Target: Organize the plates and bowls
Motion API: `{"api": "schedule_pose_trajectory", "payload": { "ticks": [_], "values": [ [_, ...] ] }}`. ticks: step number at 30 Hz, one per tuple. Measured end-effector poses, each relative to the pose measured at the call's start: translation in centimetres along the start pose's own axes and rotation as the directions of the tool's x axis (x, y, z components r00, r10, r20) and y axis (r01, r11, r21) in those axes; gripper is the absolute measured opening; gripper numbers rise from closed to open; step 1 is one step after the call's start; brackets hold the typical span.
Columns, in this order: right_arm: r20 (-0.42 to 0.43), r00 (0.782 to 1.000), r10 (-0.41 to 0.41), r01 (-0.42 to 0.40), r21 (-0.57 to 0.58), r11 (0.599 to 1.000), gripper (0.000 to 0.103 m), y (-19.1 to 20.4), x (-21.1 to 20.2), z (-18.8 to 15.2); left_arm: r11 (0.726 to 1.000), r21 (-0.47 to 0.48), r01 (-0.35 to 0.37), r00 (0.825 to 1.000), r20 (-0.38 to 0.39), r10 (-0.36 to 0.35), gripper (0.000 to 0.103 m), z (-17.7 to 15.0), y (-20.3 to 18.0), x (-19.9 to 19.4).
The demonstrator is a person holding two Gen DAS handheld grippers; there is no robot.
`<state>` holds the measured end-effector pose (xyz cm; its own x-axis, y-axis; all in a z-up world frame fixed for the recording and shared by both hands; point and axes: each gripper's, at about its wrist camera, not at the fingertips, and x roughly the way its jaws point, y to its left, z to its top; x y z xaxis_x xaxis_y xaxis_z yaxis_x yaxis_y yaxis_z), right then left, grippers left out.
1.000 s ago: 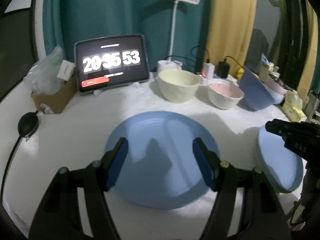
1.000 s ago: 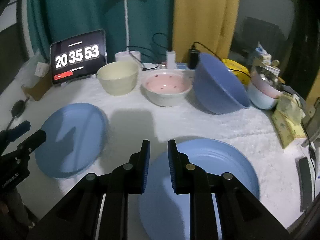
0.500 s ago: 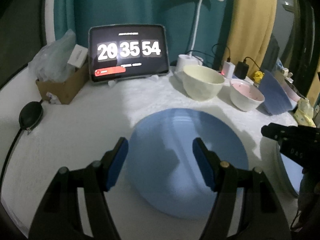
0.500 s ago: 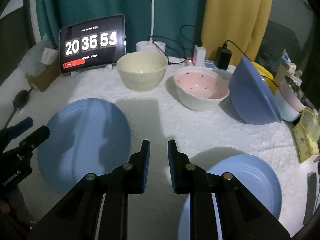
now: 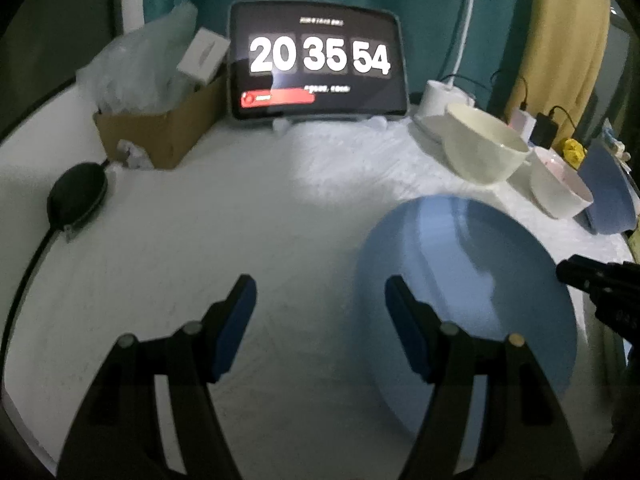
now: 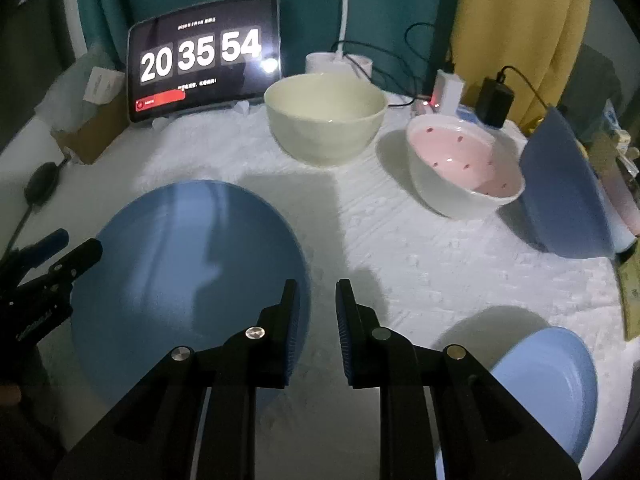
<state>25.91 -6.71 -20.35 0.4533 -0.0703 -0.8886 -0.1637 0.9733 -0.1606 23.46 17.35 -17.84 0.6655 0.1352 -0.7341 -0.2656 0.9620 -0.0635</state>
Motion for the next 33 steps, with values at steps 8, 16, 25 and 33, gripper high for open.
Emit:
{"api": "schedule_pose_trajectory", "payload": {
  "ticks": [8,16,25,33],
  "values": [
    [-0.04,0.999,0.018,-0.018,-0.004,1.0,0.02,0.5,1.7,0.2,1.0,0.002,0.008,0.998,-0.058,-0.008,0.068,-0.1,0.0,1.6],
    [-0.067,0.997,0.029,-0.028,0.007,1.0,0.023,0.7,2.8,0.0,1.0,0.023,0.007,0.997,-0.073,-0.005,0.068,-0.1,-0.6,2.0],
    [-0.046,0.998,0.045,-0.045,0.013,0.999,0.024,0.5,2.8,-0.2,0.998,0.054,0.039,0.997,-0.076,-0.035,0.061,-0.1,-1.2,2.1],
    [-0.044,0.998,0.042,-0.042,0.005,0.999,0.022,0.7,2.4,-0.5,0.993,0.093,0.072,0.995,-0.069,-0.066,0.034,-0.2,-2.5,1.7]
  ]
}}
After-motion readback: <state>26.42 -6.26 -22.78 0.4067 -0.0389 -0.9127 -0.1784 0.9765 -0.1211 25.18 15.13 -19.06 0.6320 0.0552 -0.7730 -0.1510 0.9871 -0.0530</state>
